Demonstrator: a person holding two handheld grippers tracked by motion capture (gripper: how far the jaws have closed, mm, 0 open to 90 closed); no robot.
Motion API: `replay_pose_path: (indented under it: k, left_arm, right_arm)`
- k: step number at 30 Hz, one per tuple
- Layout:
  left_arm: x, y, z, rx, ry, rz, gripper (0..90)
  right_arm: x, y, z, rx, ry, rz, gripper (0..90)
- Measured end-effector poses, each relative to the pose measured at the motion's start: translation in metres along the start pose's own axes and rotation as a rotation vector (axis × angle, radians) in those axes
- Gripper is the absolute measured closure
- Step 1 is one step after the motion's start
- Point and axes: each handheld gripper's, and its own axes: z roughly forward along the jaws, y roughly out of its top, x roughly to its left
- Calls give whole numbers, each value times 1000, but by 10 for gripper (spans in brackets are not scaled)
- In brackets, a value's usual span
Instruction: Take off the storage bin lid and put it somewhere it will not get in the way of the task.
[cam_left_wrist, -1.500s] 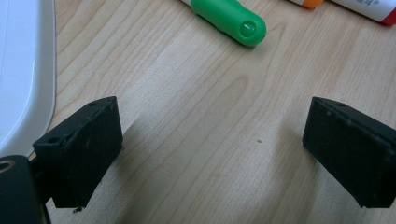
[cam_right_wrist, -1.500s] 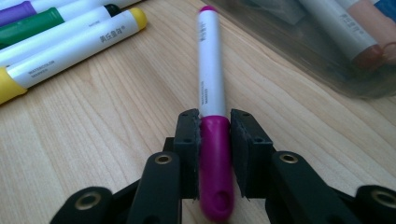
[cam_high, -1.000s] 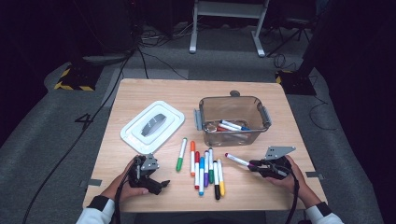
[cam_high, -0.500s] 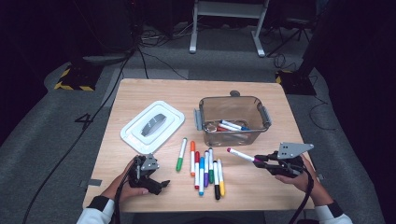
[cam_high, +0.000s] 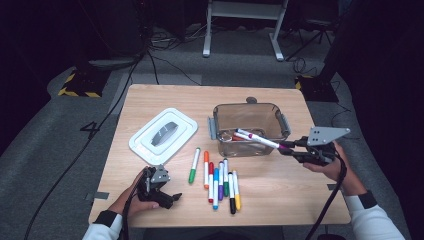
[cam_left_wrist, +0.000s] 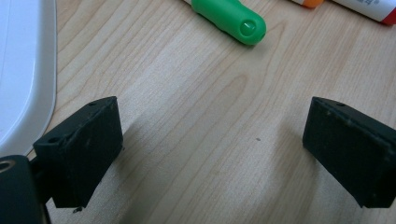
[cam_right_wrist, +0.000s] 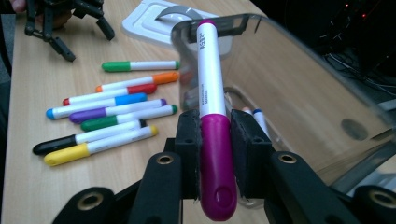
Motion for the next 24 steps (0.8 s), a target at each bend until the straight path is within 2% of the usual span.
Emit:
replay_pose_path:
  k: [4, 7, 12, 19, 24]
  left_arm:
    - [0, 0, 0, 0, 0, 0, 53]
    - [0, 0, 0, 1, 1, -2, 53]
    - [-1, -1, 0, -1, 3, -7, 53]
    - [-1, -1, 0, -1, 4, -7, 53]
    - [-1, -1, 0, -1, 3, -7, 53]
  right_arm:
    - [-18, 15, 2, 35, -4, -36, 744]
    - [-28, 22, 11, 73, 17, -66, 744]
    - [-46, 31, 31, 109, 38, -63, 744]
    - [-68, 46, 72, 191, 76, -59, 743]
    - [-77, 51, 100, 256, 106, -73, 743]
